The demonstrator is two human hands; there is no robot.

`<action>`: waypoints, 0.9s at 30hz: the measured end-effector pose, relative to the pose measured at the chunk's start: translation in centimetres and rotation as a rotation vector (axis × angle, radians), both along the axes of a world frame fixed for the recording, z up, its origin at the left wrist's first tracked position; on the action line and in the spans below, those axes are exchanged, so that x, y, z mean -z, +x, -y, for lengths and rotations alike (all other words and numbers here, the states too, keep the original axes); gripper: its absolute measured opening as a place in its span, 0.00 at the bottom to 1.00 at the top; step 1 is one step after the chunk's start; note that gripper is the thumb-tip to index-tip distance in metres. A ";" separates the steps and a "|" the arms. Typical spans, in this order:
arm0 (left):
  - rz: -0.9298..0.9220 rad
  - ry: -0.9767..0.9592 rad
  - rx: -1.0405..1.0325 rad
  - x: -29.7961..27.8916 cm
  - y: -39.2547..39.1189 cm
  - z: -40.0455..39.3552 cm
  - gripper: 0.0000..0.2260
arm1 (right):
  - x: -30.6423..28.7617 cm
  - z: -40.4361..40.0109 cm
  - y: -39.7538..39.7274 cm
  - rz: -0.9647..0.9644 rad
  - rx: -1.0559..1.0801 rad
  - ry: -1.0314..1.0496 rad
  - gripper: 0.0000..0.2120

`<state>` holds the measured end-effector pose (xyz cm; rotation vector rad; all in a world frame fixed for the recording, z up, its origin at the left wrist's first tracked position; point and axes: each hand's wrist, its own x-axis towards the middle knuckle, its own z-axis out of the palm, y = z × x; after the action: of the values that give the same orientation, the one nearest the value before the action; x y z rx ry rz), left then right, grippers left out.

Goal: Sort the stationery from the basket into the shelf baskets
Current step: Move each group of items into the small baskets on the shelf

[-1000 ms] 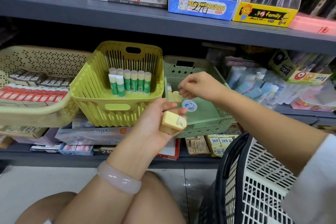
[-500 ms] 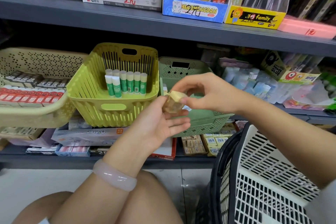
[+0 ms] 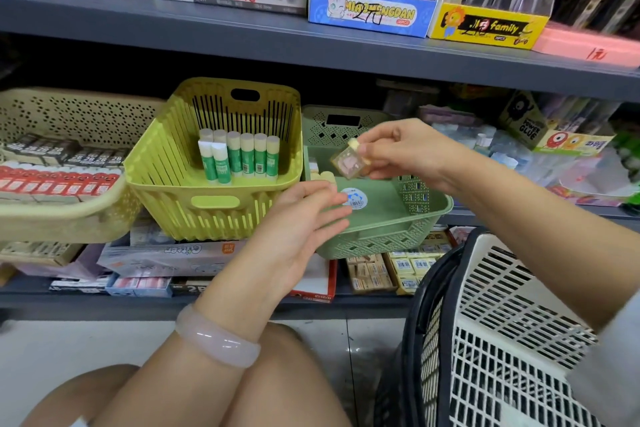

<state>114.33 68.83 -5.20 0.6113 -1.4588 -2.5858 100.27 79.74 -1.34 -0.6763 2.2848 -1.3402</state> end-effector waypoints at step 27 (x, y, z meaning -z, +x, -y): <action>0.026 -0.313 0.479 0.6 2.1 -12.2 0.09 | 0.7 -16.6 6.3 -0.021 -0.043 0.184 0.09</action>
<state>116.41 81.05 -5.84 0.2792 -2.1886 -2.5726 106.57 96.35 -2.06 -0.6765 2.3603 -1.0912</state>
